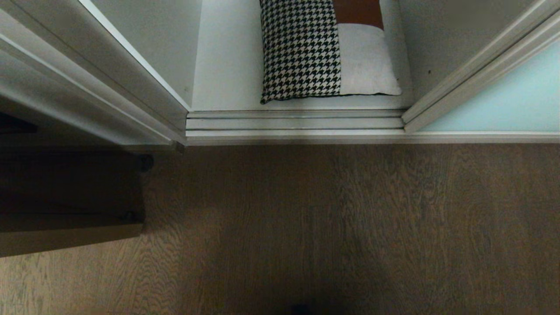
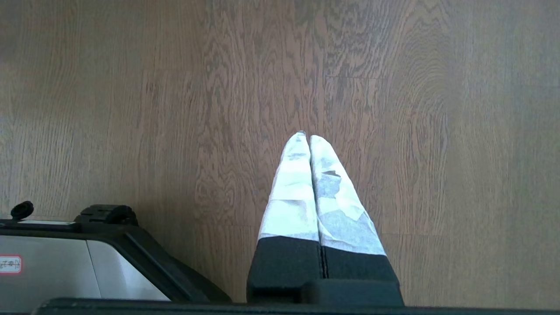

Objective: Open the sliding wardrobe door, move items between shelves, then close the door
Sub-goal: Open the door, then place the pillow on the higher shelf

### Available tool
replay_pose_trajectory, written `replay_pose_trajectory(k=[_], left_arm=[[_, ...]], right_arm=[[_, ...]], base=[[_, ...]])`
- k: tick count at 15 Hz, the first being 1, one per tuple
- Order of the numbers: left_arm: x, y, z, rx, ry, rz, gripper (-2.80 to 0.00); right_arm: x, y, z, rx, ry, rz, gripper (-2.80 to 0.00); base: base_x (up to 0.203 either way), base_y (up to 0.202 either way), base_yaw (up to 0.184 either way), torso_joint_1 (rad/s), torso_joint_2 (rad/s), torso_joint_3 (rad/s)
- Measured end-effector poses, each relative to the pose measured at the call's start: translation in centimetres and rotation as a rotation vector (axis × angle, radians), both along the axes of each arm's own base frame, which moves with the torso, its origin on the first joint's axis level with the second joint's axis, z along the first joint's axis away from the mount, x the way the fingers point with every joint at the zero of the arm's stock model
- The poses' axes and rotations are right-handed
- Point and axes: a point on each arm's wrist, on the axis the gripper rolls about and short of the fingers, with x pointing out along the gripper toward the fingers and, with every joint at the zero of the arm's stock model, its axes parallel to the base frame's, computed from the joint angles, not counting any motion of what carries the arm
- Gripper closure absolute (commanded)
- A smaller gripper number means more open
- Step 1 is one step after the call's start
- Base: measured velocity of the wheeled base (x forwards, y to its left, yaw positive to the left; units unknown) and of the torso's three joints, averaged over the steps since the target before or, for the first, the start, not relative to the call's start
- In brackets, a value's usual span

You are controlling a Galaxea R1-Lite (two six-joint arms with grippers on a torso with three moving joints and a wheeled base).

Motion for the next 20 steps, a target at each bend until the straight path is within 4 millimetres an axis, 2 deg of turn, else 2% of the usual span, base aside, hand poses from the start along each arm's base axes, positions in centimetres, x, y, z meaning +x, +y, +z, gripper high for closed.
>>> replay_pose_trajectory(k=[15,20], left_arm=[[0.0,0.01,-0.01,-0.01,0.002,0.003,0.0],[0.0,0.01,0.0,-0.021,0.001,0.003,0.0]], right_arm=[[0.0,0.0,0.0,0.0,0.0,0.0,0.0],[0.0,0.0,0.0,0.0,0.0,0.0,0.0]], base=[[0.0,0.0,0.0,0.0,0.0,0.0],[0.177,0.0,-0.001,0.002,0.0,0.001]])
